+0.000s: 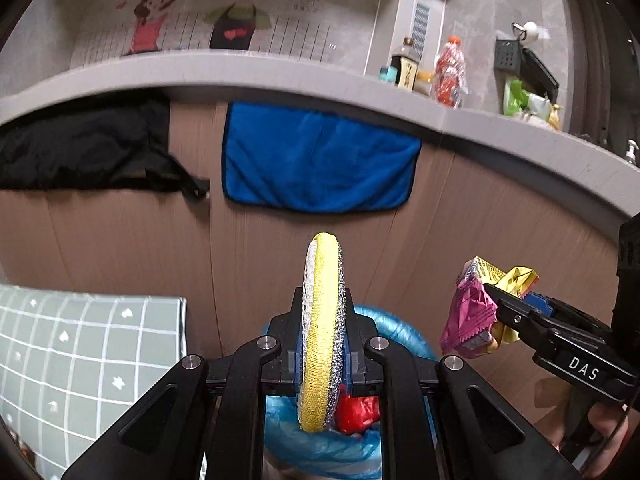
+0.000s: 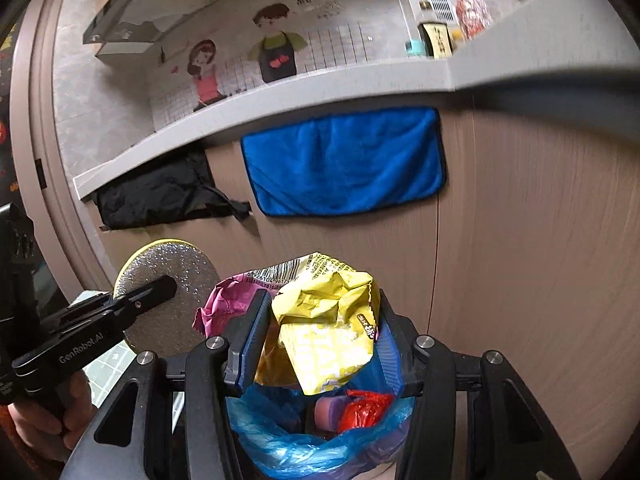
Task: Collect trash
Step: 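Carry the chip bag and scrubber pad over the blue bin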
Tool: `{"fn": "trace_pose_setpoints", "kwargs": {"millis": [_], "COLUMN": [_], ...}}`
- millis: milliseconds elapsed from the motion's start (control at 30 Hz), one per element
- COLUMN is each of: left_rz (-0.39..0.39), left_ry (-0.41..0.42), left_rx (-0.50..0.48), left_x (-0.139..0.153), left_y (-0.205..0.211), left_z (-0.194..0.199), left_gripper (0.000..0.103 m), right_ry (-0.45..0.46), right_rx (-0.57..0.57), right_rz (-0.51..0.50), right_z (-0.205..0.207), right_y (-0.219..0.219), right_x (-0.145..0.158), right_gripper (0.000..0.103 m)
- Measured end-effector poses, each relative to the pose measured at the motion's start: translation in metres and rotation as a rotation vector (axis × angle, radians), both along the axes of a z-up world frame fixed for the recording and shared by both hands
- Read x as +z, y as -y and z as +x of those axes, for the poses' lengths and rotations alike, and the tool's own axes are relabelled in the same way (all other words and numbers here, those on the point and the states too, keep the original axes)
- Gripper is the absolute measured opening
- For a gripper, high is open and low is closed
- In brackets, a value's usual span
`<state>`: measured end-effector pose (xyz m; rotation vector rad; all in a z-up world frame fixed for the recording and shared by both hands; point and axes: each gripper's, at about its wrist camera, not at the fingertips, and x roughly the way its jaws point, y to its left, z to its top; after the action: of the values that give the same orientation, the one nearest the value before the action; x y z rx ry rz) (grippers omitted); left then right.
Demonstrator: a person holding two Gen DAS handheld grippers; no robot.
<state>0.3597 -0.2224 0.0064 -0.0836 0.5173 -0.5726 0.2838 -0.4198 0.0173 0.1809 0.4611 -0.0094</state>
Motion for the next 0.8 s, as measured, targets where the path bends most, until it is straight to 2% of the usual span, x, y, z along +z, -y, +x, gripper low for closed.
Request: {"fn": "trace_pose_setpoints", "kwargs": {"millis": [400, 800], "left_rz": [0.032, 0.050], "left_ry": [-0.087, -0.108], "left_rx": [-0.018, -0.037], "left_x": [-0.043, -0.056], "left_y": [0.016, 0.022], "left_z": [0.020, 0.030], "left_gripper": [0.014, 0.014], "right_ry": [-0.083, -0.138], "right_rx": [-0.023, -0.034], "right_rz": [0.014, 0.044], "right_z": [0.022, 0.036], "right_y": [0.009, 0.017], "right_x": [-0.040, -0.064], "right_gripper": [0.047, 0.047]}}
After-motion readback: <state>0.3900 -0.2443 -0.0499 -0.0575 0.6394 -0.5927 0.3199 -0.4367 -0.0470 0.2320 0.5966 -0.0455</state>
